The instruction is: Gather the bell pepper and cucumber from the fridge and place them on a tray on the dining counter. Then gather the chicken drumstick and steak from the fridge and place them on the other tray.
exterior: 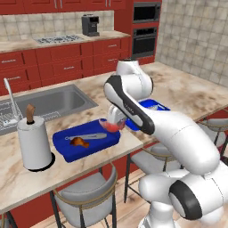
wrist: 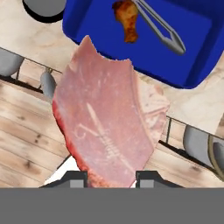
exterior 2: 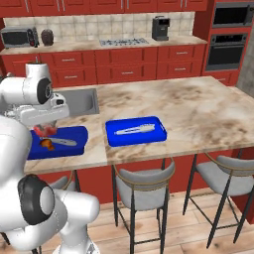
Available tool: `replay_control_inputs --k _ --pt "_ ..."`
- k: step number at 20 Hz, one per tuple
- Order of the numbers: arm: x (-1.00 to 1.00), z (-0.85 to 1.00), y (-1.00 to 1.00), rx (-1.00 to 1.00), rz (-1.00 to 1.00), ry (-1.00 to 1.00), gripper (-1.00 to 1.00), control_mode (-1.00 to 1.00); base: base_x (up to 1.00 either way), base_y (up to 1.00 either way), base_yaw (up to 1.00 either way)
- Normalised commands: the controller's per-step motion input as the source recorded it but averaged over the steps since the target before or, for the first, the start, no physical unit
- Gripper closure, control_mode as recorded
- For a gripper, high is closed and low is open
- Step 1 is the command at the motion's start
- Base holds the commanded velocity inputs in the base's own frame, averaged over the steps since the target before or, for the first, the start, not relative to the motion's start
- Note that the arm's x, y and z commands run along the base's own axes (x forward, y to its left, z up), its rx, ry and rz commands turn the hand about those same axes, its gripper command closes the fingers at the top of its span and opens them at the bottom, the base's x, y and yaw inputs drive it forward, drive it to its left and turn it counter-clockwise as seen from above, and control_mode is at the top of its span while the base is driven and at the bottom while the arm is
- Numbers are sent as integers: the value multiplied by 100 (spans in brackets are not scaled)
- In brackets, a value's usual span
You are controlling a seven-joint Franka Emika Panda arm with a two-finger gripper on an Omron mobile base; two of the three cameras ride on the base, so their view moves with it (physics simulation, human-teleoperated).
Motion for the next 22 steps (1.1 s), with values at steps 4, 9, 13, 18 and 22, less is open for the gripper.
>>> replay_control_inputs --k 4,9,13,18,22 --pt "71 -50 9 0 6 -4 100 -100 0 0 0" --pt "69 -38 20 0 2 -5 100 -100 0 0 0" --pt "60 -34 26 0 0 -3 100 -100 0 0 0" --pt "53 -33 19 0 0 -2 100 -100 0 0 0" --pt "55 -34 14 0 0 0 100 -100 0 0 0"
